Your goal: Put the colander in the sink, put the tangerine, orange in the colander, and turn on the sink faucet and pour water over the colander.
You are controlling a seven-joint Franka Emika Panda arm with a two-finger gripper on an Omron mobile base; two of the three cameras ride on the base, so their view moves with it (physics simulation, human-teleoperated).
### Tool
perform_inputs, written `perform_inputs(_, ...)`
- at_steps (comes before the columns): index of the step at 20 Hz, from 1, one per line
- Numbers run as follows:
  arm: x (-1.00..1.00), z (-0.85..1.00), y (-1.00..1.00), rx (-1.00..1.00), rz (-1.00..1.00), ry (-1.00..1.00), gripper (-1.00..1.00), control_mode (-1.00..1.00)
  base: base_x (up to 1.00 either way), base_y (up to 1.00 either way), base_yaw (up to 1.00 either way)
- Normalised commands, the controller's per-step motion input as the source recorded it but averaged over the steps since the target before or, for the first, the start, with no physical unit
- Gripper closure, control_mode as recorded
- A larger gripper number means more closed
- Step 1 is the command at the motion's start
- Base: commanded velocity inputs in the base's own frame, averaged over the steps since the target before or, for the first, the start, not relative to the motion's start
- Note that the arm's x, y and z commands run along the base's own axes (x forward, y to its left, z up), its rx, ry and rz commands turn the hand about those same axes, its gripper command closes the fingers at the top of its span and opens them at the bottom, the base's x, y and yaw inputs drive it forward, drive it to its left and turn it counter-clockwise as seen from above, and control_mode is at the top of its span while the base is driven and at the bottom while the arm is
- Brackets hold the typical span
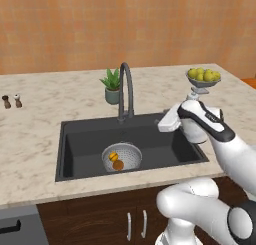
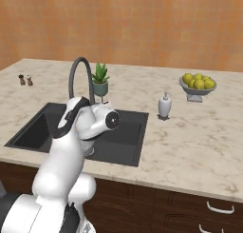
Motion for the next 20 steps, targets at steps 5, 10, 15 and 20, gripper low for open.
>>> perform_inputs(5,0.50,0.01,0.06,0.13,0.11,0.03,-1.00,-1.00,0.00,0.00,0.00)
perform_inputs(10,0.30,-0.01,0.20,0.11,0.03,-0.09,-1.00,-1.00,0.00,0.00,0.00)
perform_inputs(15,0.30,0.00,0.17,0.01,-0.02,-0.06,-1.00,-1.00,0.00,0.00,0.00)
perform_inputs(20,0.36,-0.05,0.03,0.00,-0.05,-0.01,-1.00,-1.00,0.00,0.00,0.00)
